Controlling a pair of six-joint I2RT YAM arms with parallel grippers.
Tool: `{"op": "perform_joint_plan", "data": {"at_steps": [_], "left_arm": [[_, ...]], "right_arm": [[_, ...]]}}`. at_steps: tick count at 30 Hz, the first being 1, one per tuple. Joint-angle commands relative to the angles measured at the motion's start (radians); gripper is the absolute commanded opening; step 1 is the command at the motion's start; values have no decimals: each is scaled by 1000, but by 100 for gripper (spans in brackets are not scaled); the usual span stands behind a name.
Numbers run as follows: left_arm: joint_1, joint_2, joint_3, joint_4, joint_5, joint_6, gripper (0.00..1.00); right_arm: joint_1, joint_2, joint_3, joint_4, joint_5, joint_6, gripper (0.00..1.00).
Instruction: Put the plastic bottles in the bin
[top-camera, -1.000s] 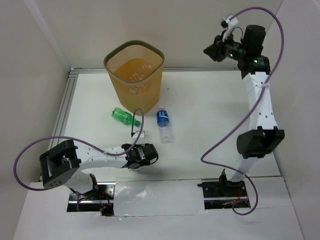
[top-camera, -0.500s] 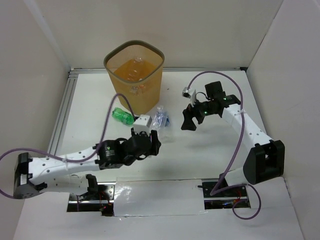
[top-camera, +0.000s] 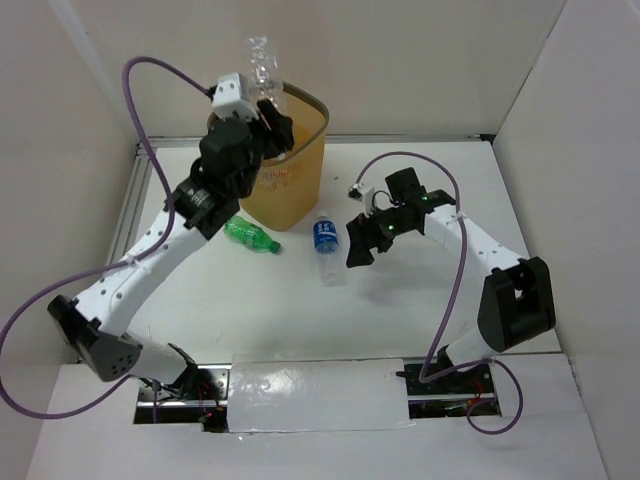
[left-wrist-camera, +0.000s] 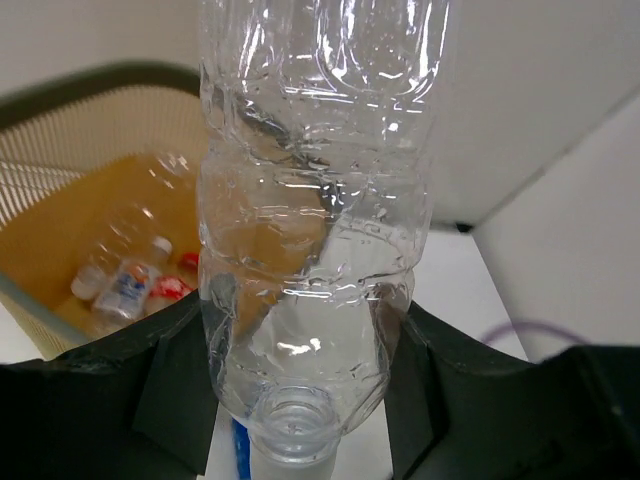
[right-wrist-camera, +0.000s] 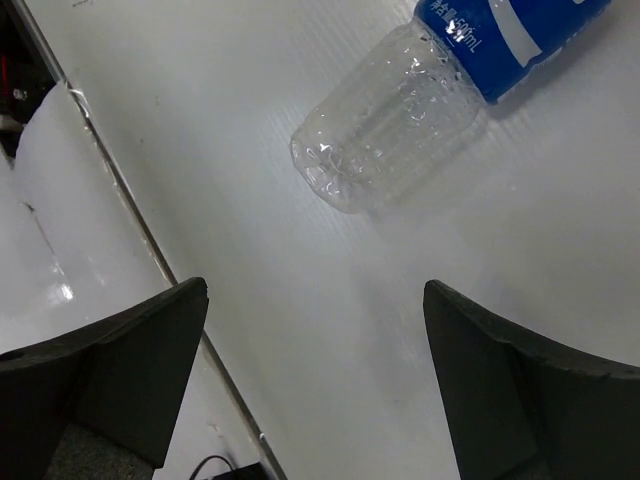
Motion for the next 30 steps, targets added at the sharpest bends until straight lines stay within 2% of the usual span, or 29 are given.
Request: {"op": "perform_joint_plan", "data": {"at_steps": [1, 3, 4, 9, 12, 15, 18, 22, 23, 24, 26, 28, 30], "left_arm": [[128, 100, 125, 81, 55, -4, 39], [168, 162, 169, 110, 44, -4, 49], [179, 185, 183, 110, 44, -4, 49], [217, 326, 295, 66, 10, 36, 93], [244, 392, 390, 26, 40, 56, 99], [244, 412, 485, -11, 50, 80, 99], [244, 363, 498, -20, 50, 90, 99], [201, 122, 290, -20, -16, 84, 99], [191, 56, 143, -20, -45, 61, 99], [182, -82, 70, -20, -59, 39, 99], [171, -216, -128, -109, -88, -63, 99], [162, -398, -243, -187, -97, -142, 99], [162, -506, -390, -303, -114, -266, 99]], "right_arm": [[21, -7, 54, 58, 15, 94, 95], [32, 15, 54, 101, 46, 144, 94], [42, 15, 54, 101, 64, 167, 94], [53, 55, 45, 173, 116, 262, 95], [96, 84, 45, 221, 153, 333, 98], [123, 119, 54, 280, 192, 410, 98], [149, 157, 54, 343, 201, 444, 99], [183, 182, 54, 452, 300, 514, 100], [197, 191, 36, 481, 337, 552, 100], [212, 200, 26, 504, 389, 563, 100], [228, 219, 14, 564, 443, 591, 100], [251, 258, 14, 592, 540, 606, 100], [275, 312, 29, 592, 648, 606, 100]]}}
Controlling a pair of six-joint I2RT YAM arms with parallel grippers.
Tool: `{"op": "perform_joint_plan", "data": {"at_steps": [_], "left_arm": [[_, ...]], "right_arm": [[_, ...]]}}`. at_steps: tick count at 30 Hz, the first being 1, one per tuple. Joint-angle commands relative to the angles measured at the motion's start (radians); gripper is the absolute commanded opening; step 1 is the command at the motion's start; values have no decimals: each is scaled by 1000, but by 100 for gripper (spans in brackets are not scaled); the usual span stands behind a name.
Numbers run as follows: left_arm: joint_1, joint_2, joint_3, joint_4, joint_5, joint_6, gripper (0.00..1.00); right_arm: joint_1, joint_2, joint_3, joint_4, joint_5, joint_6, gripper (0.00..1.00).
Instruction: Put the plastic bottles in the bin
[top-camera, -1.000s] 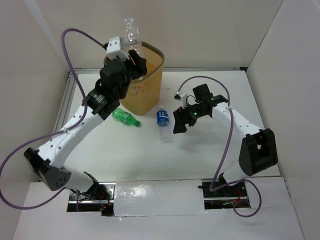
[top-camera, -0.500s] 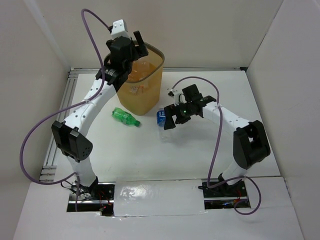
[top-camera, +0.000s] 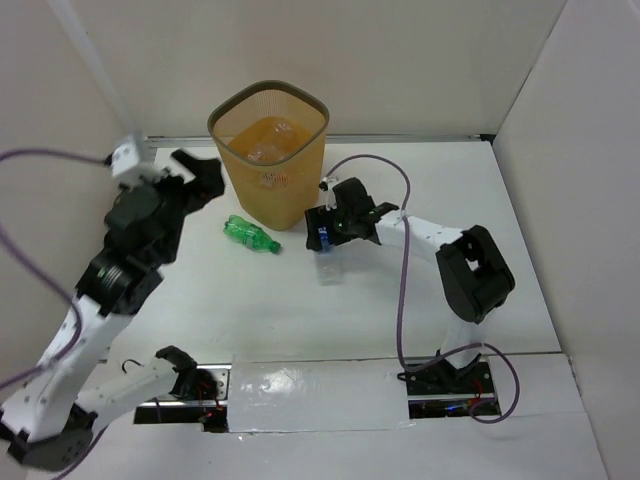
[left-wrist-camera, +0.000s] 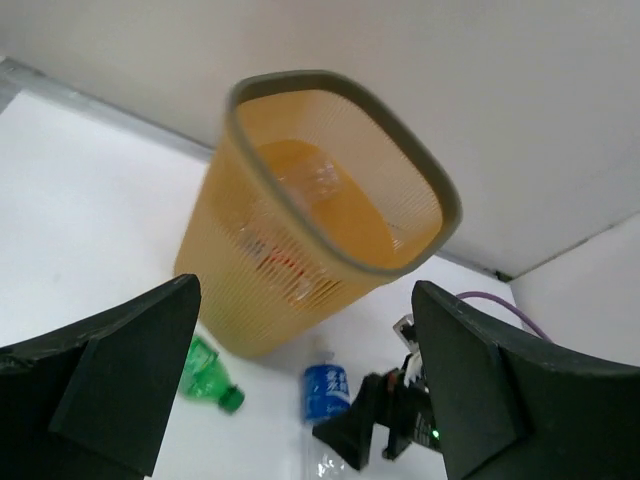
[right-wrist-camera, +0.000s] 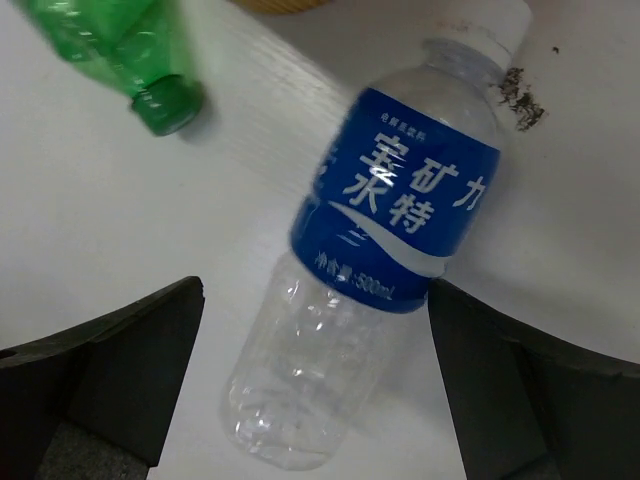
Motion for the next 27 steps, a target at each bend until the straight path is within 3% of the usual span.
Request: {"op": "perform_joint_plan", "data": {"at_steps": [1, 5, 8, 10, 11, 15, 20, 24, 27], "left_arm": [[2, -180, -166, -177, -65, -202, 99], [-7, -254, -314, -313, -13, -393, 99], [-7, -254, -362, -343, -3, -473, 99], [-7, -220, -402, -343, 23, -533, 99], [-7, -207, -414, -315, 33, -546, 99], [5, -121, -467, -240, 121, -607, 99], [67, -24, -488, -145, 179, -652, 99], [113, 88, -476, -83, 236, -673, 99], [137, 139, -467, -74, 250, -682, 99]], "right_arm": [[45, 84, 27, 81, 220, 52, 100], [45, 153, 38, 70, 277, 68, 100], [45, 164, 26, 70, 281, 68, 92], [16, 130, 16, 70, 225, 68, 81], [6, 112, 6, 61, 199, 51, 64], [-67, -2, 6, -15, 35, -38, 31], [-194, -227, 33, -149, -106, -213, 17], [-396, -322, 125, -203, -198, -331, 14], [-475, -349, 234, -174, -313, -356, 12]]}}
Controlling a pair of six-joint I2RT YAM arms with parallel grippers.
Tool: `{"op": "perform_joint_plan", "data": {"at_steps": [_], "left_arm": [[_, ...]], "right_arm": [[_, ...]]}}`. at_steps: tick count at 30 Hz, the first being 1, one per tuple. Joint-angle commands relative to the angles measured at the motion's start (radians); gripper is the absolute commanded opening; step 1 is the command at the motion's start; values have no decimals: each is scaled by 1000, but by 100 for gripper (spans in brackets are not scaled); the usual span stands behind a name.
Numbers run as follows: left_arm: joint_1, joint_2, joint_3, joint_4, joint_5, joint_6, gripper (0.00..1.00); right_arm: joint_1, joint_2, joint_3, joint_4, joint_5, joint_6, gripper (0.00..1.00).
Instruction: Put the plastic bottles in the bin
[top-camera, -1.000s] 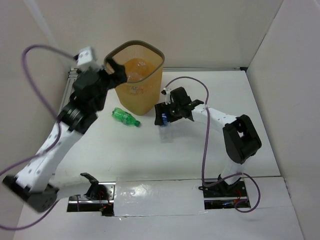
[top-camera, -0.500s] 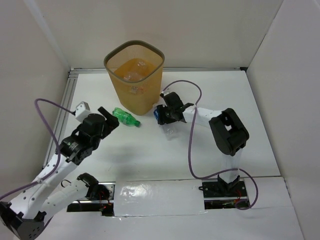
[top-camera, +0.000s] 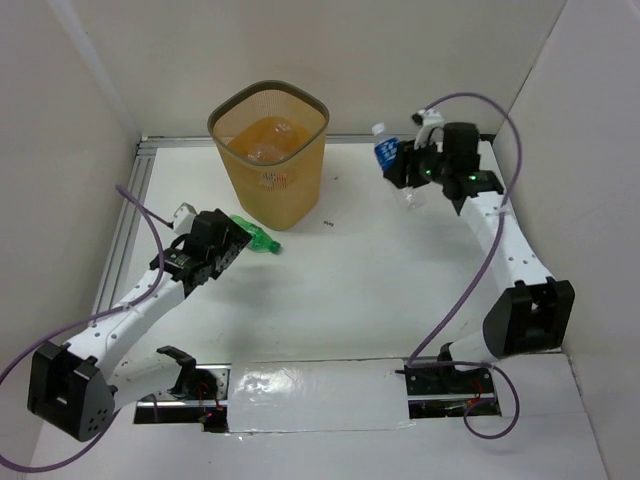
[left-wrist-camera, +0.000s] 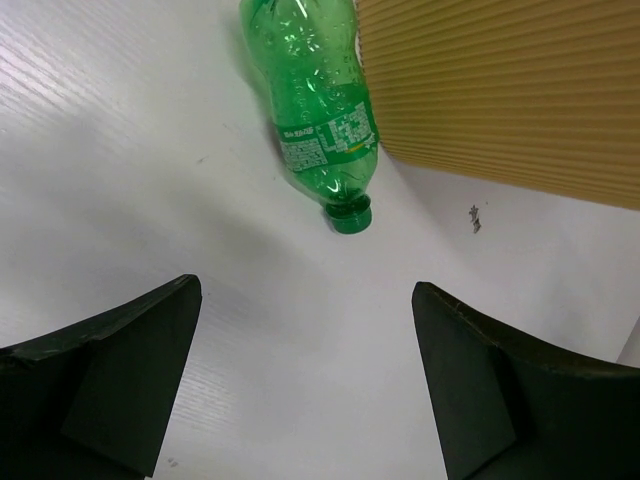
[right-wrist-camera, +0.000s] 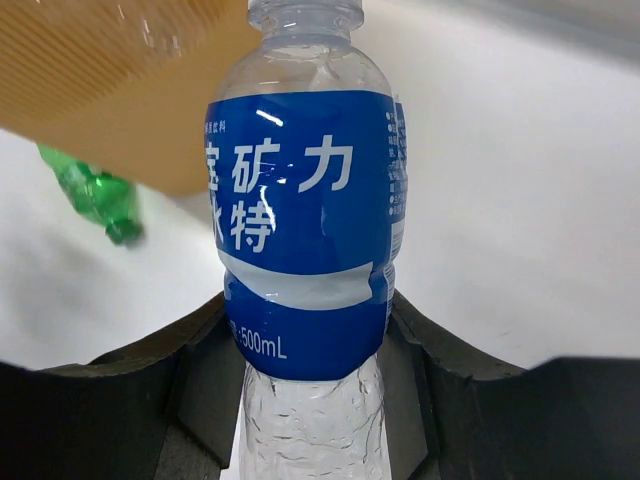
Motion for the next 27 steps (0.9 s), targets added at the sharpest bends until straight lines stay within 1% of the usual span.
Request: {"op": "perform_joint_plan", "data": {"at_steps": [1, 2, 3, 4, 5, 7, 8, 9, 11, 12, 14, 15, 16, 17, 18, 19, 21, 22, 23, 25, 27], "left_arm": [[30, 52, 25, 91, 52, -47, 99], [30, 53, 16, 91, 52, -47, 99], [30, 66, 16, 102, 52, -47, 99], [42, 66, 4, 123, 61, -47, 99], [55, 66, -10, 134, 61, -47, 99], [70, 66, -24, 155, 72, -56, 99], [85, 66, -37, 178, 84, -56, 99], [85, 66, -37, 188, 98, -56, 99], [101, 76, -47, 188, 109, -65, 99], [113, 76, -47, 188, 119, -65, 99], [124, 76, -56, 188, 119, -65, 99], [136, 76, -56, 188, 119, -65, 99], [136, 76, -68, 197, 119, -65, 99], [147, 76, -68, 197, 119, -65, 99], [147, 76, -68, 197, 128, -65, 99], [159, 76, -68, 197, 129, -65, 99], [170, 89, -68, 197, 129, -55, 99], [182, 89, -68, 197, 138, -55, 99], [193, 89, -68, 197, 138, -55, 99], [205, 99, -68, 197, 147, -46, 99], [219, 99, -68, 211, 147, -46, 99]], "right_arm": [[-42, -51, 129, 28, -178, -89, 12], [-42, -51, 162, 28, -199, -108, 12], [-42, -51, 191, 75, -210, -108, 12], [-6, -39, 223, 97, -210, -108, 14], [16, -25, 299, 111, -222, -122, 15], [65, 55, 398, 125, -233, -122, 17], [115, 92, 518, 125, -233, -131, 18], [140, 174, 580, 125, -233, -141, 18], [205, 250, 686, 114, -233, -142, 18], [226, 312, 764, 134, -206, -142, 18], [281, 371, 829, 145, -181, -142, 18], [297, 436, 897, 145, -169, -142, 18], [308, 473, 898, 145, -169, -142, 18], [317, 509, 966, 145, -169, -142, 20], [334, 543, 1001, 134, -169, -129, 21], [334, 605, 1060, 134, -169, -129, 29], [372, 647, 1096, 119, -138, -148, 33], [372, 670, 1096, 133, -114, -148, 35], [384, 670, 1096, 163, -114, -148, 45], [394, 686, 1096, 188, -104, -148, 51], [394, 711, 1096, 206, -94, -148, 59]]}}
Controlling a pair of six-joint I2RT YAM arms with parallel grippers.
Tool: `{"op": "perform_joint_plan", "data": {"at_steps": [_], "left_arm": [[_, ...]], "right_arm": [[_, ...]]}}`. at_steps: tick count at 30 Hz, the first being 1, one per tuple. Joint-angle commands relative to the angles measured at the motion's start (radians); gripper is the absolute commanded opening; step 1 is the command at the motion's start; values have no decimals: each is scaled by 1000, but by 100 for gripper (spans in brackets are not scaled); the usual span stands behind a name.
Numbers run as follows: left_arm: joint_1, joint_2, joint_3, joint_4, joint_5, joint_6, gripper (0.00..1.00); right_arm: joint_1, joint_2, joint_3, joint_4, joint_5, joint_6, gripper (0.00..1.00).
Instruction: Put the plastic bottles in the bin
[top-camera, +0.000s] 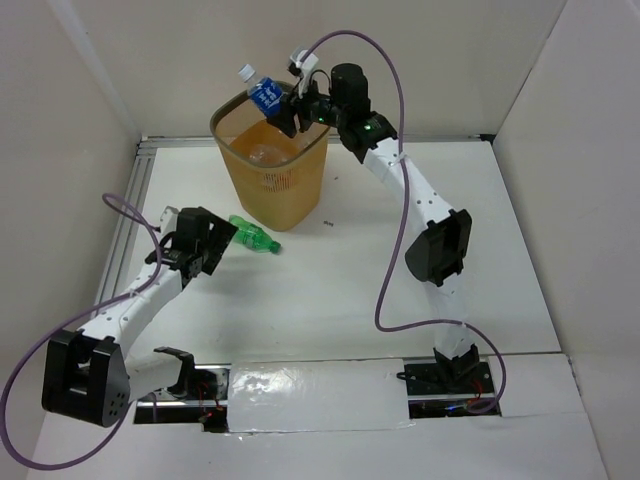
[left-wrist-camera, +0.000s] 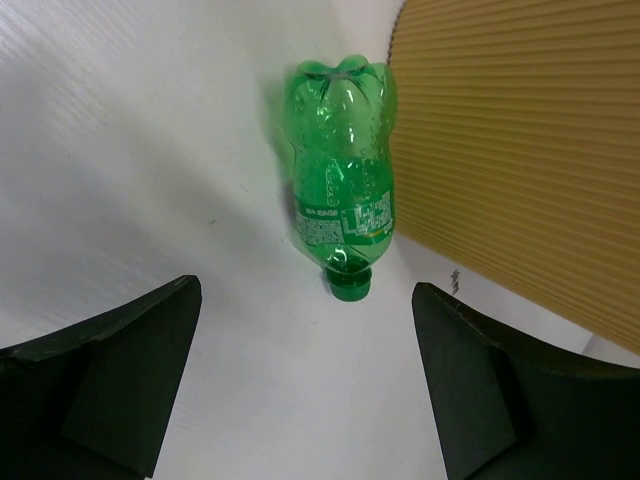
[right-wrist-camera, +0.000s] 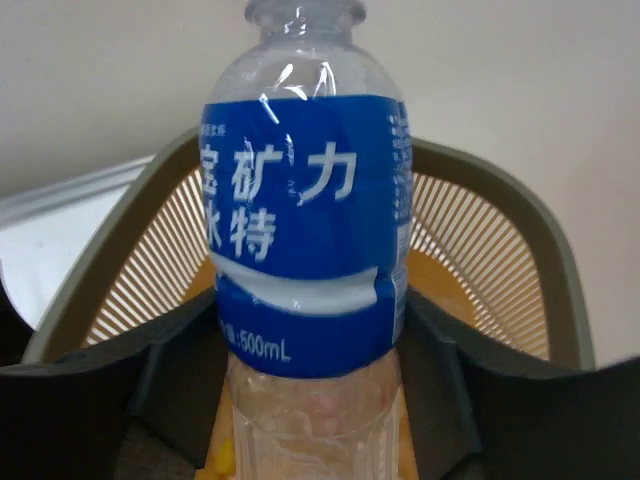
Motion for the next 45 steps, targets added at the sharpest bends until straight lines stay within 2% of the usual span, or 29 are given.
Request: {"op": "perform_joint_plan", "data": {"at_steps": [1, 4, 8, 12, 15, 16, 20, 21, 24, 25, 26, 29, 32, 34, 39, 45], "left_arm": [[31, 16, -10, 61, 23, 0, 99], [42, 53, -10, 81, 42, 0, 99], [51, 111, 10, 115, 60, 0, 99], [51, 191, 44, 130, 60, 0, 99], [51, 252, 56, 153, 69, -13, 99], [51, 263, 56, 184, 69, -26, 99], [42, 309, 68, 238, 94, -57, 99], [42, 327, 79, 251, 94, -57, 99], [31, 341, 88, 285, 115, -57, 99], [31, 341, 79, 307, 132, -57, 98], [31, 341, 79, 307, 132, -57, 98], [17, 341, 70, 325, 123, -57, 96], [17, 410, 133, 276, 114, -37, 96], [8, 453, 171, 262, 105, -28, 96], [-1, 507, 213, 235, 86, -5, 86], [-1, 516, 203, 215, 77, 13, 83]], "right_arm": [[13, -15, 68, 75, 26, -14, 72], [22, 8, 78, 75, 54, -14, 100], [22, -22, 78, 56, 54, -5, 100], [-4, -128, 78, 37, 54, 39, 100], [-82, -237, 0, 5, 23, 84, 90], [-111, -271, -39, -4, -3, 84, 81], [-309, -461, -322, -32, -107, 38, 69], [-349, -537, -459, -32, -159, 38, 68], [-478, -649, -652, -58, -234, -46, 63], [-527, -753, -824, -79, -292, -92, 60], [-527, -754, -826, -93, -293, -92, 60], [-594, -876, -1013, -130, -327, -167, 60], [-633, -965, -1135, -170, -337, -204, 72], [-666, -995, -1168, -184, -353, -204, 75], [-745, -1039, -1199, -242, -422, -215, 77], [-822, -1049, -1217, -262, -471, -224, 77]]}}
